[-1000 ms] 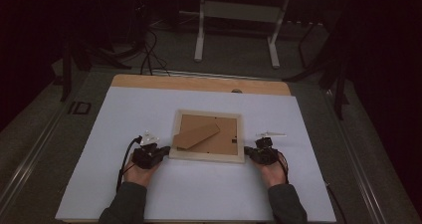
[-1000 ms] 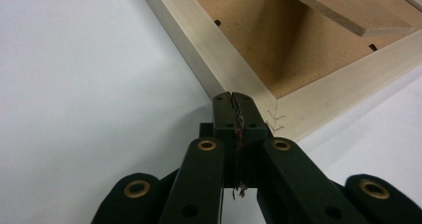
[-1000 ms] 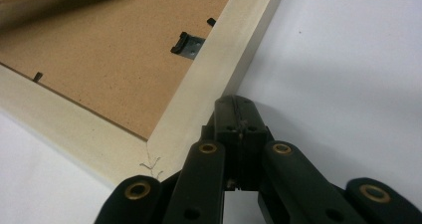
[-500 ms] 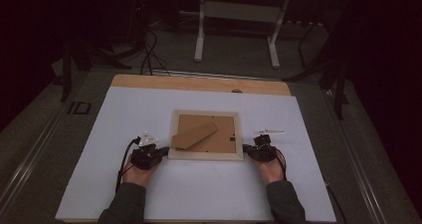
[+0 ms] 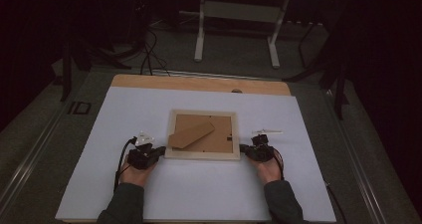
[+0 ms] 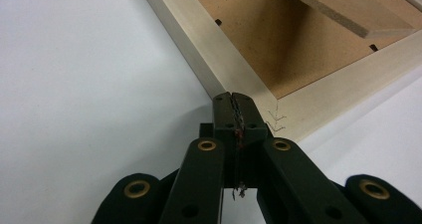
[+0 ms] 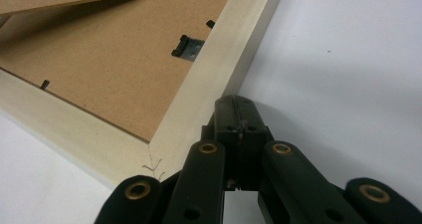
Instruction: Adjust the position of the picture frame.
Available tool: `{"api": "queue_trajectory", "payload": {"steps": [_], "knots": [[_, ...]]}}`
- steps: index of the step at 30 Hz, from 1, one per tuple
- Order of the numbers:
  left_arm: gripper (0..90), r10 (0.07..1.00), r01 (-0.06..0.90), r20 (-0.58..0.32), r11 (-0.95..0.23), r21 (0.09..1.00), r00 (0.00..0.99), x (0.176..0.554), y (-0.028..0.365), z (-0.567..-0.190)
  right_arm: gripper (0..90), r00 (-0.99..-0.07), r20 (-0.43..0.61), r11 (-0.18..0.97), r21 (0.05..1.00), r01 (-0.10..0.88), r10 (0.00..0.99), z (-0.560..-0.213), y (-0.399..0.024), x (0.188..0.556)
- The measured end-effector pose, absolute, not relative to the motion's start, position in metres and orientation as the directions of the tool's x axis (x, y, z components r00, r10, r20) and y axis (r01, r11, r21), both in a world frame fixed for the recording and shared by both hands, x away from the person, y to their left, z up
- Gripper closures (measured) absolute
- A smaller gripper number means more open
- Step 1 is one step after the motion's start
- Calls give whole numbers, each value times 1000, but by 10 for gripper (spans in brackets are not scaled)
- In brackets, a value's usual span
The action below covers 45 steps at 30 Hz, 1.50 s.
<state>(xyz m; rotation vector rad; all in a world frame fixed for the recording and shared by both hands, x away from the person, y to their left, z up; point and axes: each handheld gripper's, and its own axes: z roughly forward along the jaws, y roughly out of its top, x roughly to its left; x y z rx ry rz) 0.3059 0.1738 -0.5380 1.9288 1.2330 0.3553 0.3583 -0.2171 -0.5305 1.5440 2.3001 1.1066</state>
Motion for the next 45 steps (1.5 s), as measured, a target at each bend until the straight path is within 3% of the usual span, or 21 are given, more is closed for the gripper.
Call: {"api": "queue_trajectory", "payload": {"steps": [28, 45], "knots": [[900, 864, 624, -161, -204, 754, 477, 304, 175, -538, 898, -465, 269, 185, 666, 722, 844, -533, -217, 358], [821, 867, 607, -163, -184, 773, 471, 304, 180, -531, 853, -492, 218, 201, 720, 664, 843, -522, -227, 352]]}}
